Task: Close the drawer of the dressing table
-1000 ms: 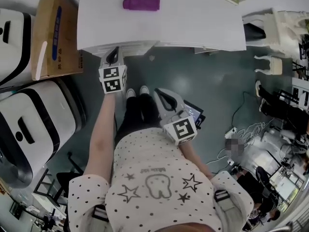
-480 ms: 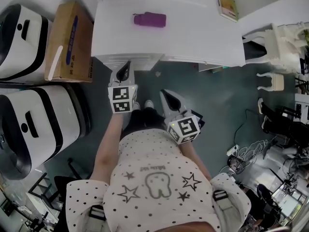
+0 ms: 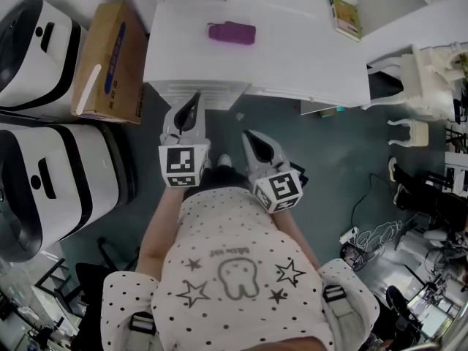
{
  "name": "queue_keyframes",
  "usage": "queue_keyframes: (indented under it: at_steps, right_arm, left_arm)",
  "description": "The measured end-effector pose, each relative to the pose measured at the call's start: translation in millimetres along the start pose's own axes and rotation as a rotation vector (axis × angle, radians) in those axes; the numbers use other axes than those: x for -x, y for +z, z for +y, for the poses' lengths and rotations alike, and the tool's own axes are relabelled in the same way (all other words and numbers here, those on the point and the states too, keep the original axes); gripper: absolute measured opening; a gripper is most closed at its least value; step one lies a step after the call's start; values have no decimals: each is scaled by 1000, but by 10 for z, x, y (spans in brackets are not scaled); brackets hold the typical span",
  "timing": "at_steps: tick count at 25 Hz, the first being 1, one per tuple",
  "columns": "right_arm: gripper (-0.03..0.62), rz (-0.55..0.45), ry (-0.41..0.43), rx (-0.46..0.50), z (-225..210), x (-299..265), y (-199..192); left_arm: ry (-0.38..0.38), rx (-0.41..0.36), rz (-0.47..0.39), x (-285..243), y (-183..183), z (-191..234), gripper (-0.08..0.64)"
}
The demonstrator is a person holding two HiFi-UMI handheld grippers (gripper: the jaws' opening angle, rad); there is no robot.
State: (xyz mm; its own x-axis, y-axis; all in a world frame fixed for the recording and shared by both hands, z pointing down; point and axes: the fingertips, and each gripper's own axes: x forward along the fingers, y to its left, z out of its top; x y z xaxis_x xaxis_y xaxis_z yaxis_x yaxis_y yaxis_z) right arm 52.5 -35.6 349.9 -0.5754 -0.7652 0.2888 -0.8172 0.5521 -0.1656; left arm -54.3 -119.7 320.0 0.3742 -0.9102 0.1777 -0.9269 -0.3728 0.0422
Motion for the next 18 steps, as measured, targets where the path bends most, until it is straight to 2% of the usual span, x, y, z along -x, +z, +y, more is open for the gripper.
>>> queue_keyframes:
  at_steps: [7,12,18]
  right_arm:
    - [-6,-14,5,13,19,-3,58]
    - [-6,-14,12,22,43,-32,92]
    - [-6,-20,40,72,163,-49,127]
  left_arm:
    - [-3,12,-72,326,244,-81,-5]
    - [-33,38,-89,476,336,-167,-5]
    - [-60,78,-77,641,267,-268,-5]
